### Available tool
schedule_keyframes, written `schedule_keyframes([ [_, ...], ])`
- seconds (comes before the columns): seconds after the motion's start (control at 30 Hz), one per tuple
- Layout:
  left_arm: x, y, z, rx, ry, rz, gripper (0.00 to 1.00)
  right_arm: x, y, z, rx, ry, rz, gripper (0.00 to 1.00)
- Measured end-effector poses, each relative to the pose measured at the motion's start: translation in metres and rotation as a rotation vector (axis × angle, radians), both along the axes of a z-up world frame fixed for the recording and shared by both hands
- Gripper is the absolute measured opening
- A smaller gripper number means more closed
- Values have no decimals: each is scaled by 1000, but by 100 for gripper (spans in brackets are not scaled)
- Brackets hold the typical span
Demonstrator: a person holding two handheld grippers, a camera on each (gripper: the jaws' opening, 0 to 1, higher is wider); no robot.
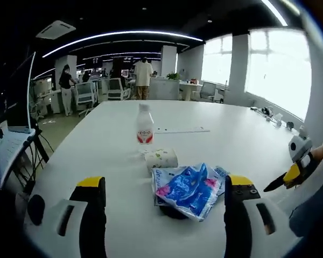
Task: Arrange the tabletop items into an orderly group along one side of the table until the central work area is clear of visible clutter.
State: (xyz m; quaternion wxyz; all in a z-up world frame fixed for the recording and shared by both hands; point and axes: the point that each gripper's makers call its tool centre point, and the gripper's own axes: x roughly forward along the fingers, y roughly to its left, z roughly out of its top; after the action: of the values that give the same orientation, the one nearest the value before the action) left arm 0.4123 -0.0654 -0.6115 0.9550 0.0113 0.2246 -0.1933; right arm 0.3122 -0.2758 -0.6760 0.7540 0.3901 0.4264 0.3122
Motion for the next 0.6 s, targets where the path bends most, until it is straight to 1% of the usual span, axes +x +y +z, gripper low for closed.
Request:
schedule_keyframes([
  [0.13,-12,4,4,10,-22,-2,99,2,-3,-2,-6,8,-7,62],
  [0.27,-26,6,13,-11,-81,10,100,2,-4,-3,-15,9,-4,61],
  [0.4,-39,7,12,-1,-101,3,99,3,-5,-1,-19,6,-5,61],
  [0.47,-49,12,8,19,-107,0,95,3,-5,-1,-27,6,2,61],
  [0.6,-65,23,4,41,-121,22,95,1,-4,-1,-45,-1,16,61],
])
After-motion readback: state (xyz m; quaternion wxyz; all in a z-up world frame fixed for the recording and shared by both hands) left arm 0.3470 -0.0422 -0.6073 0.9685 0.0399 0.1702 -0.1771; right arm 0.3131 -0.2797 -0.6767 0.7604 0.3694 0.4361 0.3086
